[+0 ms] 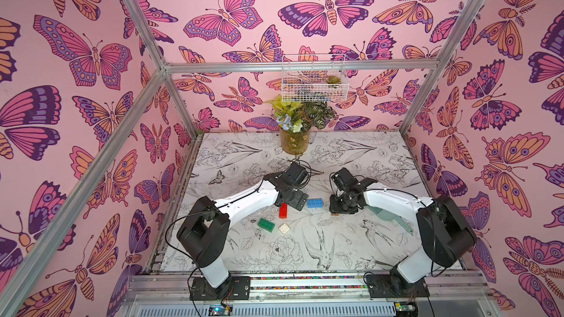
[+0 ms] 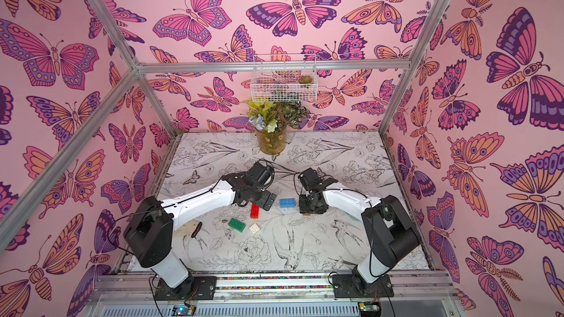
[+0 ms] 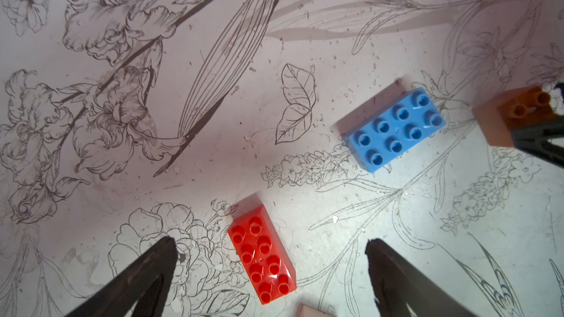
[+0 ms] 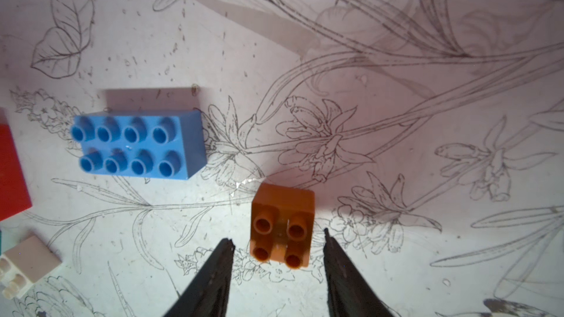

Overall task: Assemble the number 5 with lego
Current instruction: Adjust the lego brick at the center of the board, then pick up the lego brick from the center of the board.

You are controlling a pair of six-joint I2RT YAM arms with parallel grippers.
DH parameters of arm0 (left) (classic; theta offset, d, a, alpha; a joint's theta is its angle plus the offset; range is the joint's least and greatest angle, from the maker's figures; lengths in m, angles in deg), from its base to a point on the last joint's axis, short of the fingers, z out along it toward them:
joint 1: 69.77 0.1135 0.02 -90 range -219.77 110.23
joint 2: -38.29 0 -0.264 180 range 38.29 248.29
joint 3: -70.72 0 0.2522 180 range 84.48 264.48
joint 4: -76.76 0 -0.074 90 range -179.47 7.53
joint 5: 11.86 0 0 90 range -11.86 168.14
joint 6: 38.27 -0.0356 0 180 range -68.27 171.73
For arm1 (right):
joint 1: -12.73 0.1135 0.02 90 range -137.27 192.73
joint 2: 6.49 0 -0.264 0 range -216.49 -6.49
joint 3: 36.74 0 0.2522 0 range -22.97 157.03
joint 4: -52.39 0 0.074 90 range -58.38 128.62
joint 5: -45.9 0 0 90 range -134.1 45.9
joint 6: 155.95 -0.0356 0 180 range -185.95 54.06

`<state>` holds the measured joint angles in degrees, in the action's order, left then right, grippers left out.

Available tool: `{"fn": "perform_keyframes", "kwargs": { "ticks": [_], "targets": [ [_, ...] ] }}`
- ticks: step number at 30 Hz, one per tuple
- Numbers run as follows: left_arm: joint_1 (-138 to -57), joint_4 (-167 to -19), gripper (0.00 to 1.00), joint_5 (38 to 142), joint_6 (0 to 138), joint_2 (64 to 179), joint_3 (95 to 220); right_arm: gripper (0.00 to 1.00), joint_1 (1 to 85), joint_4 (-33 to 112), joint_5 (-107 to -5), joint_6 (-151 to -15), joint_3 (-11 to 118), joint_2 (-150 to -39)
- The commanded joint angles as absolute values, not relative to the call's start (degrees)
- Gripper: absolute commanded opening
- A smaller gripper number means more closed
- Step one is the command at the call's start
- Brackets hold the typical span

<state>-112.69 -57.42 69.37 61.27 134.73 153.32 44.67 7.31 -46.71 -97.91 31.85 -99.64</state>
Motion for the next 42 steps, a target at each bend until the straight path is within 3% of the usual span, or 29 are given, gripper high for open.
{"fn": "perform_keyframes", "kwargs": {
  "ticks": [1,6,11,22,35,42],
  "targets": [
    [-111.9,-58.5,1.00,70.6,62.5,133.1,151.3,0.45,45.3,5.2,-45.0,-98.3,33.9,-101.2],
    [-111.6,-58.9,1.00,70.8,62.8,132.6,150.4,0.38,45.8,3.6,-43.7,-97.9,35.0,-102.4],
    [-111.2,-59.0,1.00,70.8,63.0,132.1,149.8,0.22,45.8,2.9,-43.6,-97.5,35.6,-102.3],
    [-110.7,-59.7,1.00,71.4,63.6,131.0,148.2,0.46,45.9,1.7,-43.6,-97.0,37.2,-104.0],
    [-110.7,-59.8,1.00,71.4,63.9,131.3,147.8,0.44,45.8,2.8,-44.0,-96.7,37.3,-106.2],
    [-110.8,-59.8,1.00,71.6,64.0,130.6,147.3,0.29,45.9,1.6,-43.2,-96.8,38.0,-105.1]
  ]
}}
